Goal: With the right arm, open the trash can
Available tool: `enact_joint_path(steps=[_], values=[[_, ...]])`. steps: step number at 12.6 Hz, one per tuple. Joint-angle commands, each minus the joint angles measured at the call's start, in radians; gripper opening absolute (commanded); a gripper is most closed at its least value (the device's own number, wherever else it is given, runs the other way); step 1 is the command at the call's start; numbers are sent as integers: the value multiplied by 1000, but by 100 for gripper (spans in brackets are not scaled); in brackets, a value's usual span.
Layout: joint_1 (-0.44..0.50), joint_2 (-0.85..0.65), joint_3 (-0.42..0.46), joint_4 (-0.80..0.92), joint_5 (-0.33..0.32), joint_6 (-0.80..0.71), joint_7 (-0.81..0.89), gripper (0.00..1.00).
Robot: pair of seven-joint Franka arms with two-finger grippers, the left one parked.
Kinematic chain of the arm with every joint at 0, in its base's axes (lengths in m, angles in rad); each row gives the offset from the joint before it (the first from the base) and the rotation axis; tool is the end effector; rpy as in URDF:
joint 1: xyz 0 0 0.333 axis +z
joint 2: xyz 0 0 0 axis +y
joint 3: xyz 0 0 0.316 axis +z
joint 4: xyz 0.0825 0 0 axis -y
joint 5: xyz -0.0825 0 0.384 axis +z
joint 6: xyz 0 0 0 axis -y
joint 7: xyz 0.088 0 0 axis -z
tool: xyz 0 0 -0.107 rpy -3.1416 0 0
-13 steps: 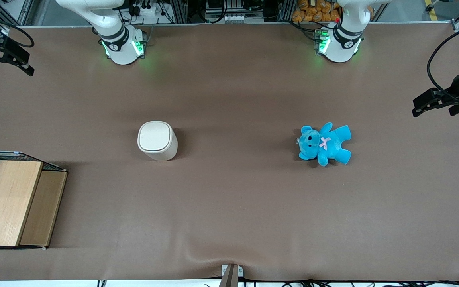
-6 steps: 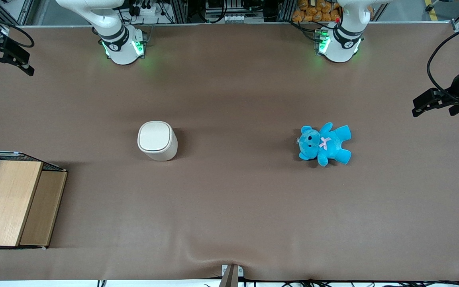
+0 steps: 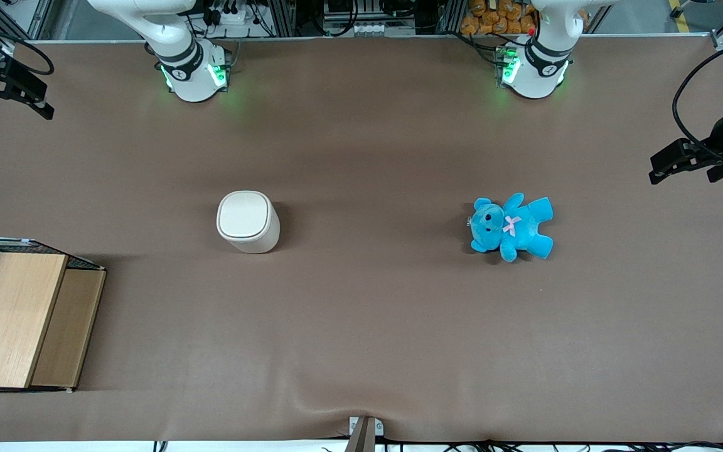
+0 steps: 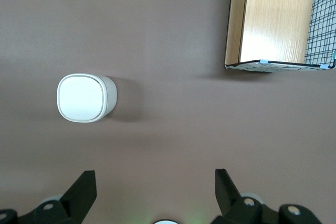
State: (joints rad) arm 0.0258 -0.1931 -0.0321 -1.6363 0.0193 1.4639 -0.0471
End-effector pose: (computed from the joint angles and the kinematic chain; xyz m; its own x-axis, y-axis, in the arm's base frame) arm 0.4809 -0.0027 0.6845 0.9988 0.0433 0.0218 0.0438 -0.9987 -0.0243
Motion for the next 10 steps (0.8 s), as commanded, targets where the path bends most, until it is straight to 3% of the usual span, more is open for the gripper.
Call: enact_joint_path(steps=[1, 10], values=[[-18, 6, 12, 15, 4, -10, -13, 100], [2, 47, 15, 16, 19, -11, -7, 100]])
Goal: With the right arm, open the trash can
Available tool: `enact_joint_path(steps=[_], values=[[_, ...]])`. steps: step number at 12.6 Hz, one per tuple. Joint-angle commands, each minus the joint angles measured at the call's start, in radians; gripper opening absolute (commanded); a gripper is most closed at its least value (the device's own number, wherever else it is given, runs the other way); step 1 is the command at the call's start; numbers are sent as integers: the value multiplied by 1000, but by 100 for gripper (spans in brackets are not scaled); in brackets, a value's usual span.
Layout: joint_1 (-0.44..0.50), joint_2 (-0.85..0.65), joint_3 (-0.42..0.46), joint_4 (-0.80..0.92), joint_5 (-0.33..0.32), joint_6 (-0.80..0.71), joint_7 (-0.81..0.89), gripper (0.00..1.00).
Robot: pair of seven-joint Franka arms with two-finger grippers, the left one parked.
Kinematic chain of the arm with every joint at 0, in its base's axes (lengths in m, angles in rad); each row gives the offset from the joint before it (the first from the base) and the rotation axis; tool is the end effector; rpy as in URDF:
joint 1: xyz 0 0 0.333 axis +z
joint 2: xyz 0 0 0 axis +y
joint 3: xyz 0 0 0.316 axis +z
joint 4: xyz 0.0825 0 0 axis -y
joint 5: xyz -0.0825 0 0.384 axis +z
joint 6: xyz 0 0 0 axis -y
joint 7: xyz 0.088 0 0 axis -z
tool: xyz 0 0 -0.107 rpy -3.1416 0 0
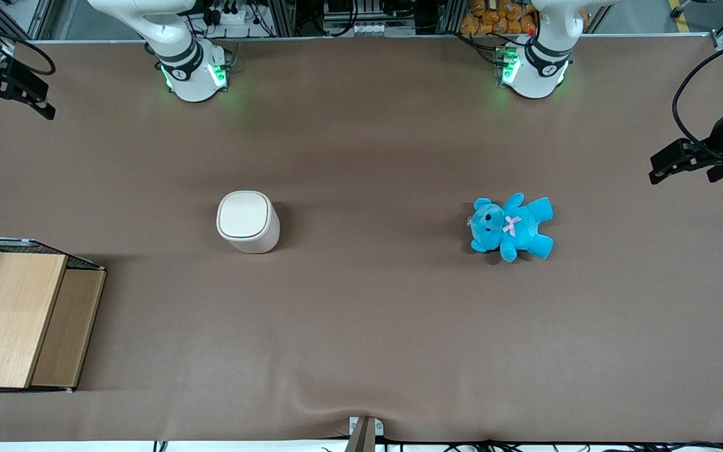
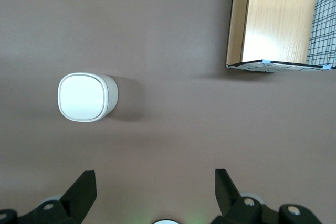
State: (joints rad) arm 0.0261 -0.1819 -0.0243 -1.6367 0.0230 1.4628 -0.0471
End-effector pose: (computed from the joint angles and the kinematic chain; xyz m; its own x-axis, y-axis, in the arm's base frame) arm 0.4847 0.0022 0.6788 0.9986 0.0517 0.0093 0.0519 -0.9983 -0.0268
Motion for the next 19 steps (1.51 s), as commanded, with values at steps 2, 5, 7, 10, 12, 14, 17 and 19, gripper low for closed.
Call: enact_joint_path(steps=[2, 5, 7, 10, 12, 14, 17, 19], values=[[50, 56, 7, 6, 15, -10, 6, 100], [103, 105, 7, -34, 12, 39, 76, 100], [149, 111, 7, -93, 2, 100, 153, 100], [179, 111, 7, -253, -12, 267, 197, 93], [190, 113, 9, -334, -12, 362, 229, 70], [218, 145, 9, -367, -12, 404, 277, 53], [256, 206, 9, -365, -12, 441, 341, 33], [293, 245, 7, -365, -14, 473, 407, 16]])
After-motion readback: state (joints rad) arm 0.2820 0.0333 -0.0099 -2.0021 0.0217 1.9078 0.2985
